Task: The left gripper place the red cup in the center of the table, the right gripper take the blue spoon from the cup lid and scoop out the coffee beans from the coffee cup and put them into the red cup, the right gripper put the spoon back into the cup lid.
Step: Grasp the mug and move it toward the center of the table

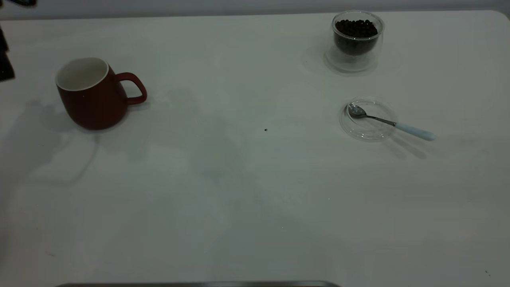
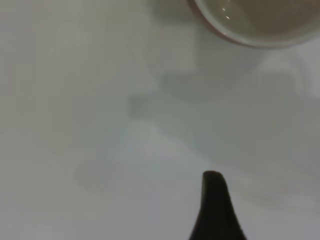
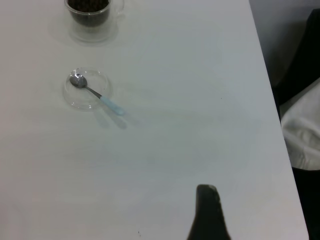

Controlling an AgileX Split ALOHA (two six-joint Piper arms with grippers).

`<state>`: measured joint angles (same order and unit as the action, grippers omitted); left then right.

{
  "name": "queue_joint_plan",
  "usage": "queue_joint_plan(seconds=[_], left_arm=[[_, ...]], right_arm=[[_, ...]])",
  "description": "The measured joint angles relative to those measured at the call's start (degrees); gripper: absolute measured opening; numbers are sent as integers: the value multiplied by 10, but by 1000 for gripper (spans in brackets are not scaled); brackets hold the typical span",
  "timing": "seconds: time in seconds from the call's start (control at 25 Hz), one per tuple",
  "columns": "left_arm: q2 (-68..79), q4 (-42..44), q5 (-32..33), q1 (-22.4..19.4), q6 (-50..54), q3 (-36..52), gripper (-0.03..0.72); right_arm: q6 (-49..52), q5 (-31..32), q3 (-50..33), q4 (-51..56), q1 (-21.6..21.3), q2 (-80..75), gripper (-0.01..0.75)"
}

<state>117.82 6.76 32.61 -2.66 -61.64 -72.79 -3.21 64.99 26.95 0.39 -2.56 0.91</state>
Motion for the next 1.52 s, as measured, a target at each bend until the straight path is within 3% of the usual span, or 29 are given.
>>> queue_joint_plan(seconds=[0.48,0.88,1.24,1.52], left_arm=[[116,32,-77,16,-38,-43,586],[135,35,-118,111,-36,-43,586],[136,34,-206,217,67,-43,586],[137,32,-243,259,135,-43,586]], right_arm=[[0,0,0,0,0,0,591],[0,0,0,0,0,0,591],[0,0,0,0,0,0,591],[0,0,0,0,0,0,591]])
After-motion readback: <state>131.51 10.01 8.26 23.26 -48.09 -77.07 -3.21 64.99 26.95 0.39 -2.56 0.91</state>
